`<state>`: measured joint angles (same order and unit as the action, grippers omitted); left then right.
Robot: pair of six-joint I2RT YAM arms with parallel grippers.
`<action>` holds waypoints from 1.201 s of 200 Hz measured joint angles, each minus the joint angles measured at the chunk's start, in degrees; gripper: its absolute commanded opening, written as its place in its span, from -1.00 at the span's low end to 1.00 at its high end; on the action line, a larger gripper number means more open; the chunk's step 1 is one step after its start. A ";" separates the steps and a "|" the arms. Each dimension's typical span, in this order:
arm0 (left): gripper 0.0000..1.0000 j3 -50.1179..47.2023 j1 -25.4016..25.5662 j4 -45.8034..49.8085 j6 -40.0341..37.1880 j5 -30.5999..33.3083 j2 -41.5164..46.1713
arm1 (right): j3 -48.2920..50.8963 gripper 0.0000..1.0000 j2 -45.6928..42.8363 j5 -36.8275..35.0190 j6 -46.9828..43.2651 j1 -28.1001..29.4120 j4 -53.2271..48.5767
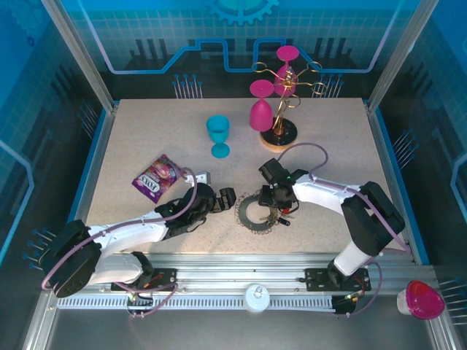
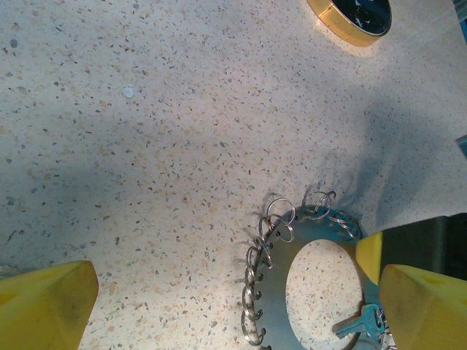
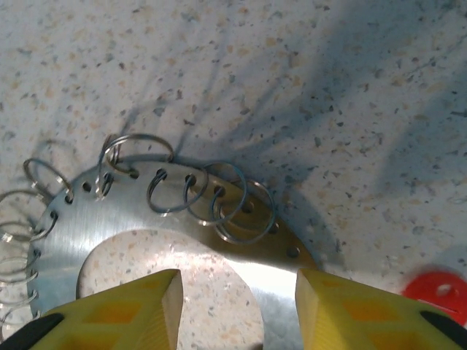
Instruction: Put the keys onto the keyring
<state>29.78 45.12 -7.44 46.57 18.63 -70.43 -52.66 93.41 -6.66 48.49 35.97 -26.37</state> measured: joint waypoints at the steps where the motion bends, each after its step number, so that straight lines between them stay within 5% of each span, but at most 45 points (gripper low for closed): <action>1: 0.99 -0.04 0.00 -0.02 0.04 0.00 0.00 | -0.04 -0.09 0.09 -0.04 0.07 0.00 0.04; 62: 0.99 -1.14 0.00 -0.35 1.62 -0.24 0.11 | -4.79 -0.27 6.58 0.33 3.87 0.72 2.60; 126: 0.99 -1.14 0.00 1.31 1.51 -0.46 0.83 | -12.26 -0.97 13.18 3.82 2.32 2.43 3.91; 196: 0.99 -1.03 0.02 1.60 1.11 -3.06 -0.02 | -15.10 -1.00 13.79 3.50 -3.37 2.67 -1.16; 240: 0.99 -1.03 0.02 1.44 1.09 -3.54 -0.02 | -9.46 -1.00 5.75 1.03 -7.17 2.58 -5.35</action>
<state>28.75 45.15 -6.00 47.66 15.09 -70.46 -62.13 99.15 -5.63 41.32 38.54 -31.73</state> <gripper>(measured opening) 0.994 0.058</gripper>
